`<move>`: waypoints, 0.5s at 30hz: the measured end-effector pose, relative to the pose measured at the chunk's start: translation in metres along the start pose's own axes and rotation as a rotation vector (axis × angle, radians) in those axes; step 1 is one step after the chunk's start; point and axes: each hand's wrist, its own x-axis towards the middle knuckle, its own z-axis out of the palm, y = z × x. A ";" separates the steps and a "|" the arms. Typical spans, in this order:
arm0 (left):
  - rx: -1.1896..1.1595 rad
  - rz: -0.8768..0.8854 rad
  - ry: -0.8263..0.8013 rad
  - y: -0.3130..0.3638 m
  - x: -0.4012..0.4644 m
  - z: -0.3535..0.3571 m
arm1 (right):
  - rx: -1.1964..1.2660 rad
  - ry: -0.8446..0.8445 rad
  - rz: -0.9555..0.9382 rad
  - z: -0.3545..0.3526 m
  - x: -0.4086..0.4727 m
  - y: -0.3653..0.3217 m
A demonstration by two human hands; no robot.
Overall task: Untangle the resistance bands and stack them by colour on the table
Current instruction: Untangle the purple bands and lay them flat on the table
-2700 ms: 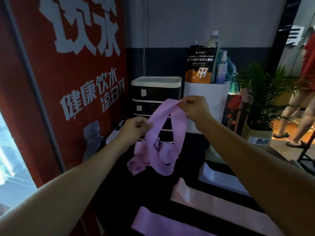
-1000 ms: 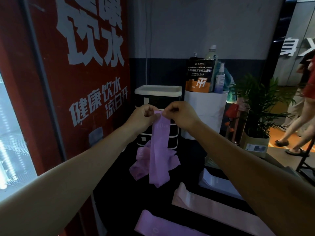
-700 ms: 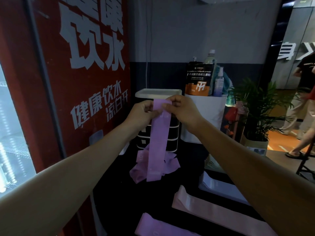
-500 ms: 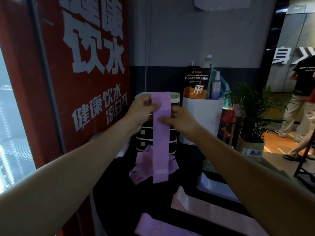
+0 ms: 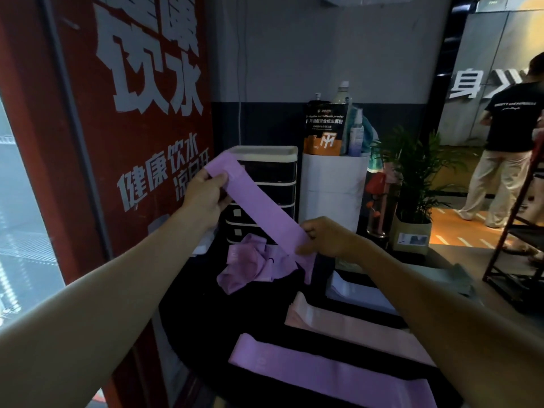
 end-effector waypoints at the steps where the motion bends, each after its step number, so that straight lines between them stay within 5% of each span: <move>1: -0.013 -0.009 0.025 -0.003 -0.002 -0.003 | 0.000 0.008 0.008 -0.001 -0.006 0.005; 8: 0.042 -0.094 0.112 -0.037 -0.023 -0.021 | -0.079 0.029 0.128 -0.007 -0.054 0.041; 15: 0.149 -0.157 0.144 -0.074 -0.050 -0.036 | 0.106 0.199 0.304 -0.003 -0.105 0.072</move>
